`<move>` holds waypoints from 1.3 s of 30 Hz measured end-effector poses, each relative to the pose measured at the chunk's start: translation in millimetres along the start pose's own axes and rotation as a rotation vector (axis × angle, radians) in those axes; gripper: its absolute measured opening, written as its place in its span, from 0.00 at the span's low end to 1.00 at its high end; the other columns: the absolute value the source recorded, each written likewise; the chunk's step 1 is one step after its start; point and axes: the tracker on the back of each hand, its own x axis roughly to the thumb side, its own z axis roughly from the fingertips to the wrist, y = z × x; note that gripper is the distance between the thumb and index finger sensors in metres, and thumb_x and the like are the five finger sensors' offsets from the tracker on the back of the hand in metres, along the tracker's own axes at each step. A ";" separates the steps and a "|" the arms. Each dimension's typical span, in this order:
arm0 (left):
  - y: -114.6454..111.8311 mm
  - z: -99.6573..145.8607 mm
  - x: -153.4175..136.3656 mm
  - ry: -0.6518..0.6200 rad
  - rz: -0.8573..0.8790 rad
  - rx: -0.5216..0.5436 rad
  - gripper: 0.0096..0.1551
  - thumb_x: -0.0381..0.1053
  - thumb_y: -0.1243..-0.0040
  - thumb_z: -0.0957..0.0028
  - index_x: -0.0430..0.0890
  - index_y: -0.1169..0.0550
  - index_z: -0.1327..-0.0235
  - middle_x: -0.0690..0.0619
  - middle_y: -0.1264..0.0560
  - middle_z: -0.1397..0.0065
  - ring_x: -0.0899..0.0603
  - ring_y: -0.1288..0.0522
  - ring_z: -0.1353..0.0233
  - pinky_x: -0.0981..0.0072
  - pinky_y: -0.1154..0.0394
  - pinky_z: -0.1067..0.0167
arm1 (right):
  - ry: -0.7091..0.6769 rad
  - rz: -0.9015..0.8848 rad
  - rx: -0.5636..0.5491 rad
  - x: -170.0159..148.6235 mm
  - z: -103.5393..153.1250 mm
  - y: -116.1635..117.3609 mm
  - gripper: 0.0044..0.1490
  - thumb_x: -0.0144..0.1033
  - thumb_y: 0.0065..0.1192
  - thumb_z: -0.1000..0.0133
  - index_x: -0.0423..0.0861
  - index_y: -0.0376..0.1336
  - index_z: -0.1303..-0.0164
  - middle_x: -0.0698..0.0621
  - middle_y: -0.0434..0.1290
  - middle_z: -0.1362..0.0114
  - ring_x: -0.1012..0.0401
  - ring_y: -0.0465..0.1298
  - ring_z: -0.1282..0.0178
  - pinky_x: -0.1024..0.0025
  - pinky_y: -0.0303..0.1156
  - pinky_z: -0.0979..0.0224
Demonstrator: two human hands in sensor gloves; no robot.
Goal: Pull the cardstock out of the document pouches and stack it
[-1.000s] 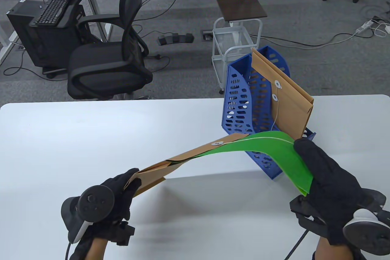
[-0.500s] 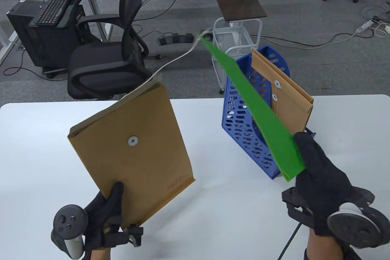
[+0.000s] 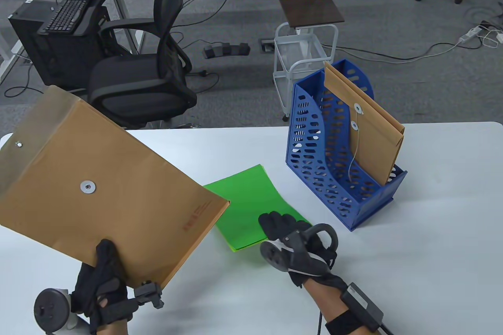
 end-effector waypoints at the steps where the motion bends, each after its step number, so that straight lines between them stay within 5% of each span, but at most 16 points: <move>1: -0.9 0.0 -0.9 0.003 -0.003 -0.004 0.25 0.60 0.43 0.48 0.53 0.16 0.44 0.56 0.10 0.58 0.52 0.11 0.63 0.62 0.15 0.59 | -0.002 0.012 0.022 2.6 -2.1 9.0 0.27 0.36 0.72 0.47 0.50 0.72 0.36 0.50 0.82 0.34 0.53 0.86 0.43 0.52 0.84 0.50; 5: -2.9 0.0 -2.8 0.009 -0.006 -0.015 0.25 0.60 0.43 0.48 0.53 0.16 0.43 0.57 0.10 0.57 0.52 0.11 0.63 0.62 0.15 0.59 | 0.024 0.043 0.132 1.6 -12.6 35.9 0.26 0.36 0.71 0.46 0.52 0.72 0.36 0.52 0.82 0.34 0.53 0.85 0.42 0.52 0.83 0.48; 11: -8.1 0.6 -1.1 0.004 -0.010 -0.044 0.25 0.61 0.43 0.48 0.53 0.17 0.43 0.56 0.10 0.57 0.51 0.11 0.62 0.61 0.15 0.58 | 0.070 -0.027 0.207 -10.4 -16.7 43.9 0.29 0.41 0.69 0.46 0.55 0.68 0.32 0.54 0.78 0.28 0.53 0.81 0.35 0.52 0.80 0.42; 18: -10.8 1.7 -2.6 0.004 -0.011 -0.066 0.25 0.61 0.43 0.48 0.53 0.17 0.43 0.56 0.10 0.56 0.51 0.11 0.61 0.61 0.15 0.57 | 0.113 -0.163 0.440 -23.6 -11.3 43.6 0.53 0.62 0.65 0.49 0.50 0.50 0.18 0.46 0.56 0.13 0.44 0.61 0.18 0.37 0.65 0.27; 27: -22.8 3.2 -4.9 0.003 -0.063 -0.139 0.25 0.61 0.43 0.48 0.53 0.17 0.43 0.56 0.10 0.54 0.51 0.11 0.59 0.61 0.15 0.56 | 0.079 -0.329 -0.076 -26.4 66.0 -53.1 0.49 0.59 0.67 0.49 0.50 0.56 0.19 0.46 0.59 0.13 0.44 0.61 0.17 0.36 0.62 0.26; 32: -34.2 6.0 -10.9 0.027 -0.094 -0.229 0.25 0.62 0.43 0.48 0.54 0.17 0.42 0.56 0.10 0.54 0.51 0.11 0.59 0.61 0.16 0.55 | 0.106 -0.284 -0.169 -29.4 87.1 -48.8 0.47 0.59 0.67 0.49 0.50 0.58 0.21 0.46 0.62 0.14 0.45 0.64 0.18 0.36 0.62 0.26; 39: -65.4 11.2 -28.4 0.125 -0.120 -0.464 0.25 0.62 0.43 0.47 0.54 0.17 0.42 0.56 0.10 0.53 0.51 0.11 0.58 0.61 0.16 0.54 | 0.167 -0.320 -0.074 -40.7 91.6 -31.4 0.46 0.59 0.67 0.49 0.50 0.60 0.22 0.46 0.63 0.15 0.45 0.64 0.19 0.36 0.62 0.26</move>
